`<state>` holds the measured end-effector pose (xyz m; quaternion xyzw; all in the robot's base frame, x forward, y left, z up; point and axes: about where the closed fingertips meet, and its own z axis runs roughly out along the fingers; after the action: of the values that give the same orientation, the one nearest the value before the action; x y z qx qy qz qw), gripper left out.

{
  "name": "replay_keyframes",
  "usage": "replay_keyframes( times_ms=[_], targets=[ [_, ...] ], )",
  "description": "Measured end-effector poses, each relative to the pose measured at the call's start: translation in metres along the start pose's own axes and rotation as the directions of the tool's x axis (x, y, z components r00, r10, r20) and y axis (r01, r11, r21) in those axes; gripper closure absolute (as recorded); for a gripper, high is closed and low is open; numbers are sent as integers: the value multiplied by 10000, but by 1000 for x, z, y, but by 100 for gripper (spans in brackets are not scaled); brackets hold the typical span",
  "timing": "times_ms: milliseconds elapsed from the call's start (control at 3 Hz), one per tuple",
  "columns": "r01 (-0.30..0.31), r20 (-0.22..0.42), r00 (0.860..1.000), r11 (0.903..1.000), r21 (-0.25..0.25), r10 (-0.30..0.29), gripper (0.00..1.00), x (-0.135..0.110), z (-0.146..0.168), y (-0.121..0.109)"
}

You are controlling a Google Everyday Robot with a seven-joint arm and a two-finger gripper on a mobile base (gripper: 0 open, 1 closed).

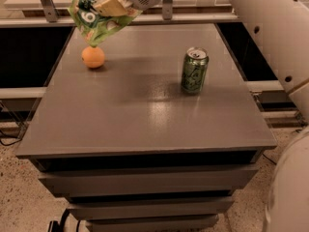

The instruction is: Knock coke can over

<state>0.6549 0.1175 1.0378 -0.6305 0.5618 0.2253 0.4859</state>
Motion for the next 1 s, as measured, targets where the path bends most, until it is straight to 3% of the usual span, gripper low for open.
replay_keyframes(
  times_ms=[333, 1000],
  targets=[
    [-383, -111, 9992, 9983, 435, 388, 100, 16, 4, -7],
    [-1199, -142, 9921, 9752, 1858, 1247, 100, 69, 13, -38]
  ],
)
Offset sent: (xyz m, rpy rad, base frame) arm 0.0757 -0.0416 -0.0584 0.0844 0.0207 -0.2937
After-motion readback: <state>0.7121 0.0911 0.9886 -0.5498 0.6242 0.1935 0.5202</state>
